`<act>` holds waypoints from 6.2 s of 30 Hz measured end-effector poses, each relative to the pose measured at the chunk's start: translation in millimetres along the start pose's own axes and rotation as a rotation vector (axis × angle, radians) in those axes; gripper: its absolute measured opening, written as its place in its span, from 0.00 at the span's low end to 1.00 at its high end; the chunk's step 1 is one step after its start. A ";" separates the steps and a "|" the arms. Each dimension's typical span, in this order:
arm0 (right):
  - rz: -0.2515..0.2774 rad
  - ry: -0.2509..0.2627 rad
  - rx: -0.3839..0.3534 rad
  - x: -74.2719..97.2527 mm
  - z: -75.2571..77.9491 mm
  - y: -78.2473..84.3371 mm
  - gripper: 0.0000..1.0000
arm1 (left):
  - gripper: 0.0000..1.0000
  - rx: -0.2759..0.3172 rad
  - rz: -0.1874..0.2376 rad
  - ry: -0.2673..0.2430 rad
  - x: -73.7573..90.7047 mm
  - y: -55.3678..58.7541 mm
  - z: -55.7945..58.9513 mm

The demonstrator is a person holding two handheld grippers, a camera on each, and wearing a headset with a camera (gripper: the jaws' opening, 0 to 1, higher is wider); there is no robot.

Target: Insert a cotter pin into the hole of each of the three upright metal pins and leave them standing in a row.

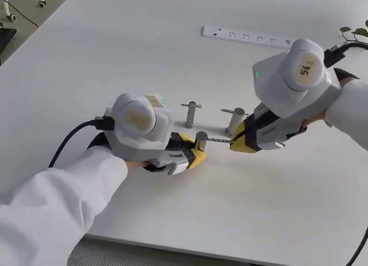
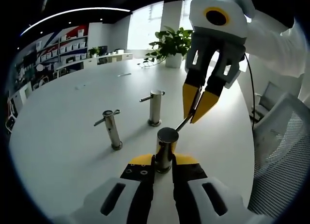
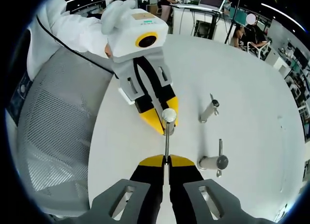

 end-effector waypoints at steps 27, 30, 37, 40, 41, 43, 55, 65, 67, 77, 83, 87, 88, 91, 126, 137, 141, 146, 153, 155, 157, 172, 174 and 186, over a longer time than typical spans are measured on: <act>-0.021 0.016 0.110 -24.6 5.2 -35.4 0.00 | 0.12 0.045 -0.002 -0.007 1.2 0.9 -4.0; -0.017 0.014 0.119 -24.4 5.3 -32.9 0.02 | 0.12 0.037 -0.004 -0.005 1.0 0.7 -3.2; -0.012 0.036 0.089 -15.1 9.6 -22.9 0.14 | 0.12 0.037 -0.004 -0.001 0.9 0.7 -3.0; -0.008 0.017 0.093 -12.0 5.5 -20.7 0.09 | 0.12 0.036 -0.003 0.000 1.0 0.8 -2.8; -0.005 0.016 0.096 -10.9 3.1 -21.9 0.07 | 0.12 0.030 -0.003 0.000 1.0 0.7 -2.9; 0.001 0.012 0.097 -12.1 2.7 -22.4 0.01 | 0.12 0.028 -0.003 0.000 1.1 0.5 -2.5; 0.013 0.003 0.093 -25.3 -0.7 -22.8 0.00 | 0.12 -0.007 -0.002 0.002 1.2 0.5 -3.2; 0.054 0.029 0.048 -17.5 -5.5 -27.1 0.01 | 0.17 -0.003 0.056 0.023 5.9 -5.6 -2.6; 0.077 0.041 0.032 -13.1 -6.7 -28.5 0.07 | 0.29 -0.019 0.038 0.020 8.6 -3.7 -3.6; 0.187 0.077 -0.094 -10.9 -10.7 -22.0 0.22 | 0.67 0.008 0.054 0.048 33.6 -4.1 -13.1; 0.251 0.081 -0.173 -20.1 -12.8 -21.6 0.27 | 0.84 0.033 0.120 0.048 60.0 -10.3 -18.9; 0.313 0.063 -0.226 -27.5 -13.5 -24.0 0.28 | 0.99 0.052 0.150 0.068 80.6 -15.8 -19.5; 0.320 0.062 -0.227 -28.1 -13.7 -24.4 0.28 | 0.99 0.041 0.145 0.070 83.7 -15.8 -19.4; 0.331 0.052 -0.229 -32.1 -13.5 -25.5 0.28 | 0.99 0.036 0.144 0.080 94.5 -15.9 -18.4; 0.399 -0.005 -0.131 -13.9 -7.2 -22.7 0.08 | 0.99 0.059 0.069 0.028 109.6 0.3 -12.4; 0.344 0.049 -0.073 38.6 15.9 44.8 0.08 | 0.99 0.077 0.027 0.036 109.4 3.3 -9.6; 0.334 0.073 -0.095 48.1 28.2 61.3 0.08 | 0.99 0.087 0.016 0.040 109.4 4.7 -7.8; 0.350 0.085 -0.135 48.4 42.9 73.5 0.08 | 0.99 0.094 0.008 0.039 110.2 4.1 -4.8; 0.354 0.077 -0.163 38.4 51.7 83.2 0.08 | 0.99 0.123 0.014 0.015 113.1 2.6 -4.0; 0.357 0.072 -0.165 35.9 53.4 85.2 0.08 | 0.99 0.123 0.006 0.002 113.8 3.2 -4.2; 0.357 0.069 -0.164 34.2 56.1 87.9 0.08 | 0.99 0.126 0.004 -0.001 114.0 3.1 -3.4; 0.377 0.049 -0.148 30.8 63.7 90.5 0.08 | 0.99 0.159 0.009 -0.007 110.0 2.5 1.0; 0.374 0.045 -0.134 30.9 62.6 88.2 0.08 | 0.99 0.155 0.017 0.003 109.2 1.9 3.2; 0.404 0.031 -0.208 30.4 60.3 84.9 0.09 | 0.99 0.179 0.006 0.019 109.2 5.5 7.9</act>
Point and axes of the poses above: the centre of the closed fingertips' face, and the gripper's own axes: x roughly backward along the fingers, z roughly to its right, y roughly out of its underside, the point moved 7 cm from there along x, roughly backward along the fingers, and after that the axes turned 8 degrees about -x, right-handed, at the moved point
